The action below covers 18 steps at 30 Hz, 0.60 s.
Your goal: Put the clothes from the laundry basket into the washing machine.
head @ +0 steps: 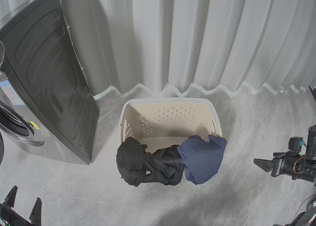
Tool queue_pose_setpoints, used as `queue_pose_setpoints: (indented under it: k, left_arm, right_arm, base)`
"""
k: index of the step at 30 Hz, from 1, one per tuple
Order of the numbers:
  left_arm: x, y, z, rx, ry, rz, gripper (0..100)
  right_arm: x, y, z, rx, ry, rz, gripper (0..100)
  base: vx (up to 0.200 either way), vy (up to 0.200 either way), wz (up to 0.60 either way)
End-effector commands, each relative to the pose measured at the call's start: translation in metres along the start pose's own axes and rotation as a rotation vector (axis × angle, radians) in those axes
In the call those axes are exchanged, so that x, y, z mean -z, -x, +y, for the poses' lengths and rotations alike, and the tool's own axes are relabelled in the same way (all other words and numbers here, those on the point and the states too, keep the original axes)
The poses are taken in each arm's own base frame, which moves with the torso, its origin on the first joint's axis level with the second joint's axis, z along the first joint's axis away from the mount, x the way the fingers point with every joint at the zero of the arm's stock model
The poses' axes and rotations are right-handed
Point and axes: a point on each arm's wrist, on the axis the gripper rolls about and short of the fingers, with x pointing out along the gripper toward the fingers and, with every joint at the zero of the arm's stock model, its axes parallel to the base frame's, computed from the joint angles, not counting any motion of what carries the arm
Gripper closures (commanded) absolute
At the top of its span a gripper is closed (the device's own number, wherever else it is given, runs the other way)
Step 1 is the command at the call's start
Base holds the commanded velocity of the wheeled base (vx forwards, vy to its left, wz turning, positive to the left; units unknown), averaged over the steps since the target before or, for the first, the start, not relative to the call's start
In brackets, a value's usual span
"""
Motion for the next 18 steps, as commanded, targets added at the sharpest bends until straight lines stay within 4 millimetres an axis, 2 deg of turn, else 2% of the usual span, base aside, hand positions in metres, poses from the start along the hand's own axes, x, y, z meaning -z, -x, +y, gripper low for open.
queue_pose_setpoints:
  k: [1, 6, 18]
  left_arm:
    - [0.005, 0.0, 0.0, -0.001, 0.001, 0.003, 0]
    - [0.005, 0.0, 0.0, -0.001, 0.001, 0.001, 0]
    - [0.005, 0.0, 0.0, 0.001, 0.001, 0.003, 0]
  right_arm:
    - [0.013, -0.044, 0.006, 0.002, 0.022, 0.149, 0]
    - [0.016, -0.062, 0.008, -0.004, 0.028, 0.186, 0]
    - [0.027, -0.117, 0.032, -0.055, 0.072, 0.205, 0]
  base:
    - [0.0, 0.0, 0.0]
    - [0.0, 0.0, 0.0]
    - [0.0, 0.0, 0.0]
